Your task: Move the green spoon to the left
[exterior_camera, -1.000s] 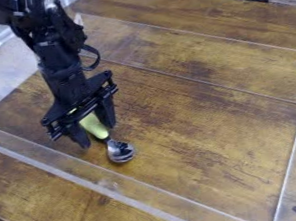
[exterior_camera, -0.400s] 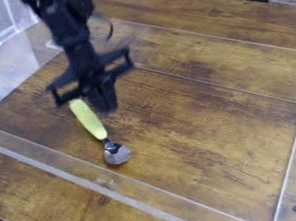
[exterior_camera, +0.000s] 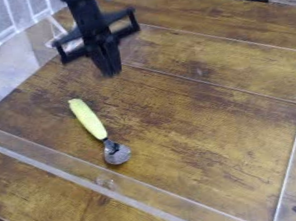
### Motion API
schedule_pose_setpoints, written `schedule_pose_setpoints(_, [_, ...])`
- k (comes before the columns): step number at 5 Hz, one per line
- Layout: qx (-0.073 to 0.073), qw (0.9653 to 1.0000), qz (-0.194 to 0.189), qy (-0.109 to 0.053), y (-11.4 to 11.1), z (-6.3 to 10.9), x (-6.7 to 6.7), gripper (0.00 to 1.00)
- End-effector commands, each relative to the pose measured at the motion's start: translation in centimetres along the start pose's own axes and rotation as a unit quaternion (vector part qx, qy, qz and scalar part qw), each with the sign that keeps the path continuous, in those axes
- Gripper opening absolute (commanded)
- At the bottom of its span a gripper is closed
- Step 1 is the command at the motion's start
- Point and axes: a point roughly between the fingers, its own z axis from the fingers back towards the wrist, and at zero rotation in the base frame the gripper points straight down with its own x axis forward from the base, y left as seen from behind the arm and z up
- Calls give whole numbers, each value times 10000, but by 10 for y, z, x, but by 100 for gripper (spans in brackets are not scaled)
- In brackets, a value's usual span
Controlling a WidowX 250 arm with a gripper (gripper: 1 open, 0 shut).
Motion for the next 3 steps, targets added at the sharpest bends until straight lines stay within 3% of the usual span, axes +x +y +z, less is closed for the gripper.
schedule_pose_setpoints(1, [-93,9993,30,-347,0,9,-16,0])
schedule_pose_setpoints(3, [-173,9970,-732,-179,-39,14,-18,0])
